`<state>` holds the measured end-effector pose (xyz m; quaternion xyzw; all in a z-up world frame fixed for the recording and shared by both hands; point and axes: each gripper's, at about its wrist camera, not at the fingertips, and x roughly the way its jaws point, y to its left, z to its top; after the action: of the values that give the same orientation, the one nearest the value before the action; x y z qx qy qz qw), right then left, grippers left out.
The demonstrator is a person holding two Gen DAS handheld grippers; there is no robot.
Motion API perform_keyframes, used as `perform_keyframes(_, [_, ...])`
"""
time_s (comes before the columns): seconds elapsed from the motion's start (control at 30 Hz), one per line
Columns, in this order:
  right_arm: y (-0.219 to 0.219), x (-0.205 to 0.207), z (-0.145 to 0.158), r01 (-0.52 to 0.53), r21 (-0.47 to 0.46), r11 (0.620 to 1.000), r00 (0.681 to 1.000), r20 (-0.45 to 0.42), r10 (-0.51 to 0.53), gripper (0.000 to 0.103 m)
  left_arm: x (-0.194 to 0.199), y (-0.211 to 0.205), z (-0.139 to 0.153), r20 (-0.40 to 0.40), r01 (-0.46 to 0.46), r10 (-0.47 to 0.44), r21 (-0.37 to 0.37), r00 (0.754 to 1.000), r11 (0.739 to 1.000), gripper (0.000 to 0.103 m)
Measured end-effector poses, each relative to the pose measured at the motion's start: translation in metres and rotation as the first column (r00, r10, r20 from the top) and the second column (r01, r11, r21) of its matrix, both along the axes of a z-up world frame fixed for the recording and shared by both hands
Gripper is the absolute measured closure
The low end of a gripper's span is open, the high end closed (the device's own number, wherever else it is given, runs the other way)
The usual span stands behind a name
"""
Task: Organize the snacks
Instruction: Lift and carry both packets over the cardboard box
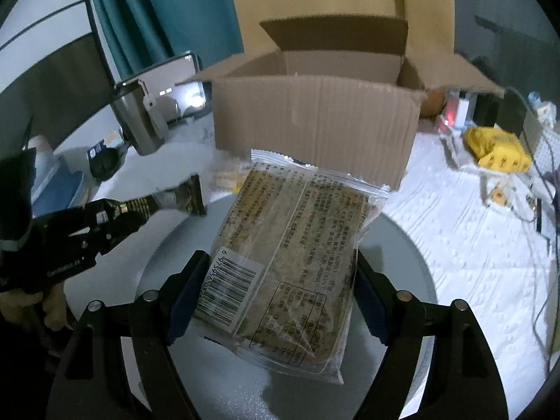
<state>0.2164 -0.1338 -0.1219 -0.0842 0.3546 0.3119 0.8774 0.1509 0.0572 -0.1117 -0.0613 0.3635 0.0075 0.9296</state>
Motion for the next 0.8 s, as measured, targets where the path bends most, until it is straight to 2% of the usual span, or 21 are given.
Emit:
perform_keyframes(0.4, [-0.01,0.013,0.031,0.019,0.008,1.0,0.996,0.091,-0.02,0.022,0.002,0.0,0.029,0.078,-0.009,0.009,0.005,0.997,1.0,0.074])
perform_keyframes(0.8, [-0.003,0.042,0.056,0.013,0.024,1.0,0.988,0.151,-0.017,0.022,0.035,0.002,0.061,0.153,-0.006,-0.002,0.05,0.988,0.999,0.074])
